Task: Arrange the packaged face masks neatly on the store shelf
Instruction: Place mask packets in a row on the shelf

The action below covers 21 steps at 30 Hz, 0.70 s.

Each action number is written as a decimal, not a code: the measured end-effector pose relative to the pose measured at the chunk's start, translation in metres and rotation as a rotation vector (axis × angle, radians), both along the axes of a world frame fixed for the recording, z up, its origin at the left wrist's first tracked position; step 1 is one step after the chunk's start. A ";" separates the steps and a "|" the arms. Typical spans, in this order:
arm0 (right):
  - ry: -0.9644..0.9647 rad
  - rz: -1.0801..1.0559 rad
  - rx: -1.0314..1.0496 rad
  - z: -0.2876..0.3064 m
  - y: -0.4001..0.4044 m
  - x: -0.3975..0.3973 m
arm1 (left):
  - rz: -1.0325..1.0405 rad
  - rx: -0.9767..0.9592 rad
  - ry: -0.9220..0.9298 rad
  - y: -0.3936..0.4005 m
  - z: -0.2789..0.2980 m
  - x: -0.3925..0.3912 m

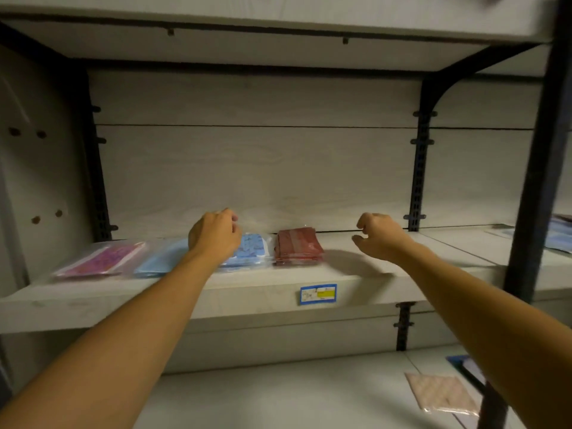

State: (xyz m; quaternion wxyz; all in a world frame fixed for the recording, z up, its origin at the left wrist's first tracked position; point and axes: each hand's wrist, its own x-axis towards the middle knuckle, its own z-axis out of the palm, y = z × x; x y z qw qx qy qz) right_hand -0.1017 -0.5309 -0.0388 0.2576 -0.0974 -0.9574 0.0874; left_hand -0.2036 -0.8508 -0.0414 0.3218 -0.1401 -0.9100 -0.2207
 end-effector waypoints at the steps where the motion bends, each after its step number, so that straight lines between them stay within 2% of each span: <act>1: -0.002 -0.013 0.005 0.001 0.009 0.010 | -0.016 -0.021 -0.006 0.008 0.002 0.006; 11: -0.057 -0.053 0.021 0.000 0.094 0.116 | -0.137 -0.163 0.003 0.121 -0.003 0.102; 21: -0.120 -0.124 0.033 0.004 0.196 0.231 | -0.203 -0.132 0.016 0.226 -0.009 0.217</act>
